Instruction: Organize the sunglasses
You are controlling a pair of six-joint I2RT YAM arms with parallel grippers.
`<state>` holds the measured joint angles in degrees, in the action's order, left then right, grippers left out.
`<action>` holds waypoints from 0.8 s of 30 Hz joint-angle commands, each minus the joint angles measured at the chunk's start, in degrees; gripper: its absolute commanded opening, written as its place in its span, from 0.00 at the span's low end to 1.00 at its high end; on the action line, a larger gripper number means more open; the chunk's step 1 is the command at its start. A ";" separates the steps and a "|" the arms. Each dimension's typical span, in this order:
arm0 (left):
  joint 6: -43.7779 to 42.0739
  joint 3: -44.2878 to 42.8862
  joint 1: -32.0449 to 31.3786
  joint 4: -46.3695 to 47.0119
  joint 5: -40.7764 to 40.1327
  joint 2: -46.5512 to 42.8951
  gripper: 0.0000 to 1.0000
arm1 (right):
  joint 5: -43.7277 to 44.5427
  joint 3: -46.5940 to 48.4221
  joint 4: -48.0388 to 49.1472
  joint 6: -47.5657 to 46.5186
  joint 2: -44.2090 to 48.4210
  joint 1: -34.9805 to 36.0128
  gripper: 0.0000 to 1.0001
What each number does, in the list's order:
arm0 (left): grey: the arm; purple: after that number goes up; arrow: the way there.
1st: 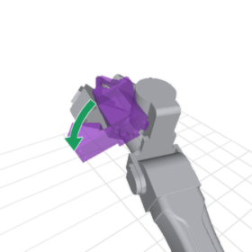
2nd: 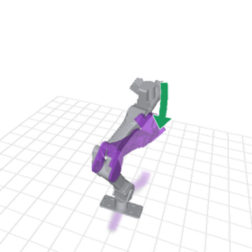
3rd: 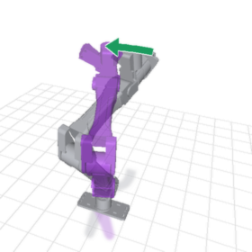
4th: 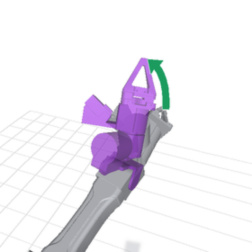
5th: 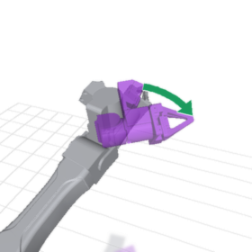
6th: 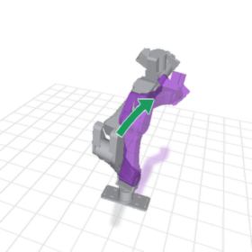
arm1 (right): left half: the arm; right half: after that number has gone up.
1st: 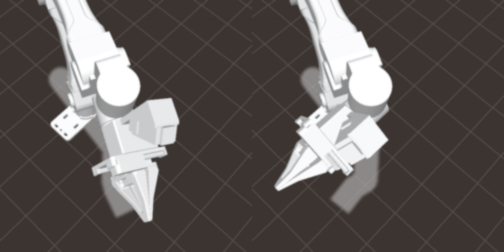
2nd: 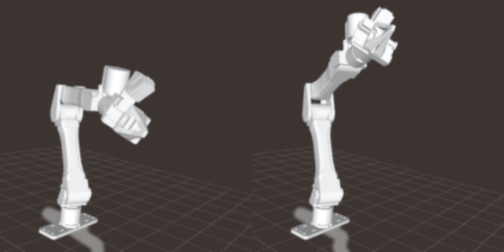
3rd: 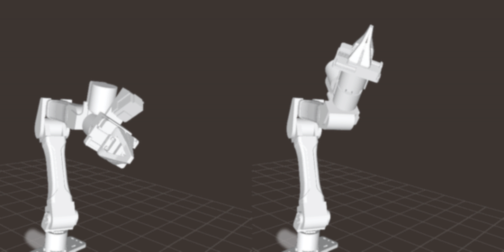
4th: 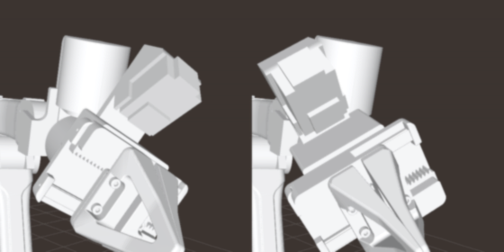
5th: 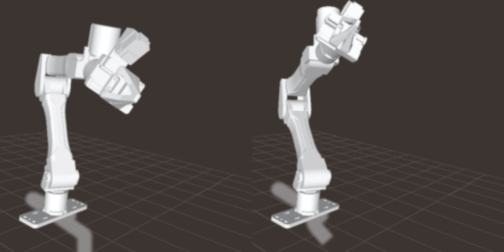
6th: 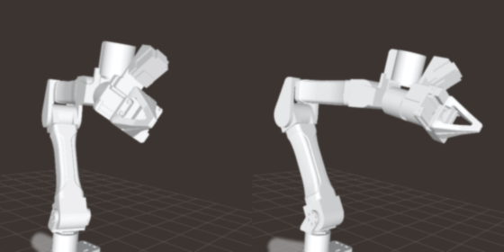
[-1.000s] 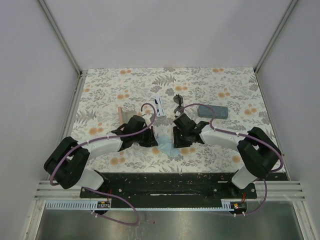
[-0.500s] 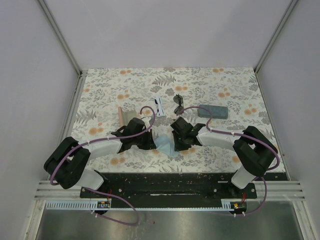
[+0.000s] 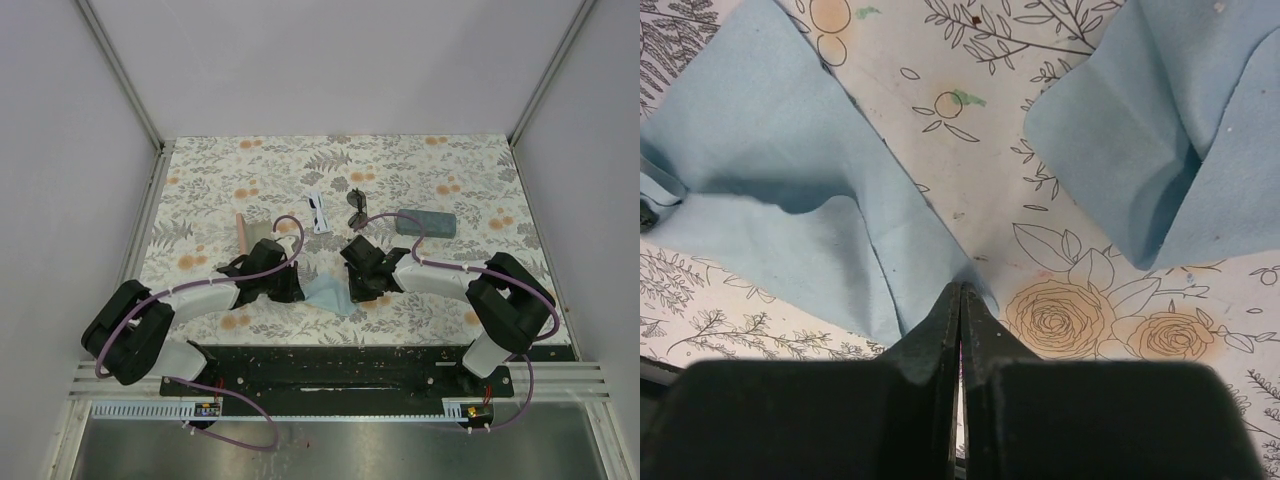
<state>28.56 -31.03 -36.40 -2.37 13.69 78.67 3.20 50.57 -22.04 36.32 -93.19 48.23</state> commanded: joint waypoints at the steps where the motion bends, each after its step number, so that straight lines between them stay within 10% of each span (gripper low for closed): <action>1: 0.18 0.26 0.81 -1.67 -3.32 -2.56 0.00 | 4.71 0.06 -2.30 0.51 1.08 0.29 0.00; 6: 0.89 1.40 1.16 -2.90 -5.17 -4.40 0.06 | 5.41 -0.03 -2.39 0.77 1.08 0.29 0.00; 12: 2.55 3.07 1.51 -3.43 -7.36 -8.09 0.55 | 3.66 1.46 -2.39 -0.19 0.29 0.29 0.13; 24: 3.61 0.79 2.56 -2.38 -6.58 -4.50 0.54 | 4.79 10.95 -3.36 -6.25 -2.26 0.38 0.33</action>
<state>31.40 -28.29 -34.09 -6.72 7.22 71.92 5.52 56.73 -25.39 33.17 -94.26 48.34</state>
